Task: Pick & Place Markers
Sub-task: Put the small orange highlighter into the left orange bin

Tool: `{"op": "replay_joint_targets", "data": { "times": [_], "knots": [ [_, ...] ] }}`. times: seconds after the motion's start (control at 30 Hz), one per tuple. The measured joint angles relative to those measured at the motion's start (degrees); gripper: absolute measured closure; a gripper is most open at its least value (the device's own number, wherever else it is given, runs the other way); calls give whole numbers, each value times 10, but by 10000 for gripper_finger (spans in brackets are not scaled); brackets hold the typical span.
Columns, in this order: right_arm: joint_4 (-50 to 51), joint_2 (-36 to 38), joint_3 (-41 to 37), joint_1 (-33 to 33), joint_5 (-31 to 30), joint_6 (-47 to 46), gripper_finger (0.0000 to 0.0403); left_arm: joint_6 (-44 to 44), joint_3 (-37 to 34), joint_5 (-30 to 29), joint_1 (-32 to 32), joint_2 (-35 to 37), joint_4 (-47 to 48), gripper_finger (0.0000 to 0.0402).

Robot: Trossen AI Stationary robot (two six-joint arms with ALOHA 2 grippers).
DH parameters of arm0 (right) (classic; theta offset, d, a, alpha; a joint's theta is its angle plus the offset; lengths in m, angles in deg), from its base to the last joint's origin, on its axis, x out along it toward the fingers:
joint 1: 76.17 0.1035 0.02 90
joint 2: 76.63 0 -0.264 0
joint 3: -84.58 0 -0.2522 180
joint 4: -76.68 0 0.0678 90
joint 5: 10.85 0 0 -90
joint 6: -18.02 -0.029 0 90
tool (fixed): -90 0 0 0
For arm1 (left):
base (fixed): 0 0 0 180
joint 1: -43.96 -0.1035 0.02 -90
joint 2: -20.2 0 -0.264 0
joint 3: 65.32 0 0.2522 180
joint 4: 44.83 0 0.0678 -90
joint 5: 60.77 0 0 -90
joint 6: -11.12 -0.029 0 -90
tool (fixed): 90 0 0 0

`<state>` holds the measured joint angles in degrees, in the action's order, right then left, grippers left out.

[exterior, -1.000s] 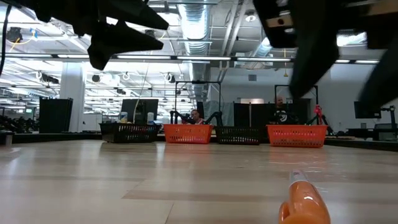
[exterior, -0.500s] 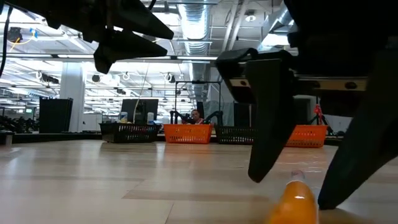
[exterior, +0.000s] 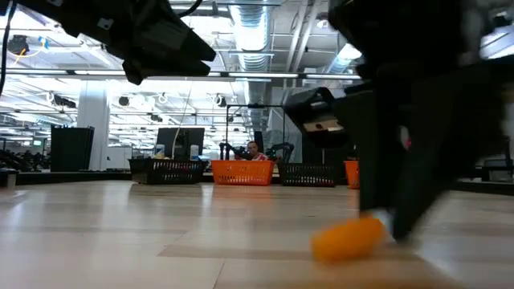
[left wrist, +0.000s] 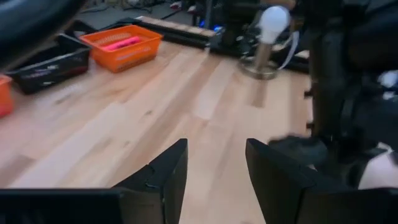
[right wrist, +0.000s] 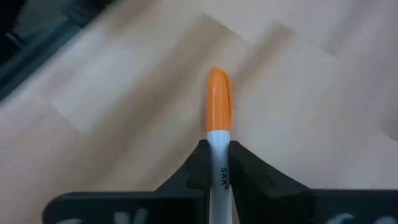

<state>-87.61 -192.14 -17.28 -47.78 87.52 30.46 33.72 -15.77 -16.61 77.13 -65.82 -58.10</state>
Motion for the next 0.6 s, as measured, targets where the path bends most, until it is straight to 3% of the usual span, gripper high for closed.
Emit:
{"op": "replay_joint_targets", "data": {
  "times": [0.33, 0.6],
  "knots": [
    [121, 154, -1, -101, -35, 10, 383, -1, 0, 26, -43, 180, 237, 238],
    [99, 262, 5, -285, -39, 16, 380, -64, 0, 26, -65, 274, 323, 238]
  ]
}}
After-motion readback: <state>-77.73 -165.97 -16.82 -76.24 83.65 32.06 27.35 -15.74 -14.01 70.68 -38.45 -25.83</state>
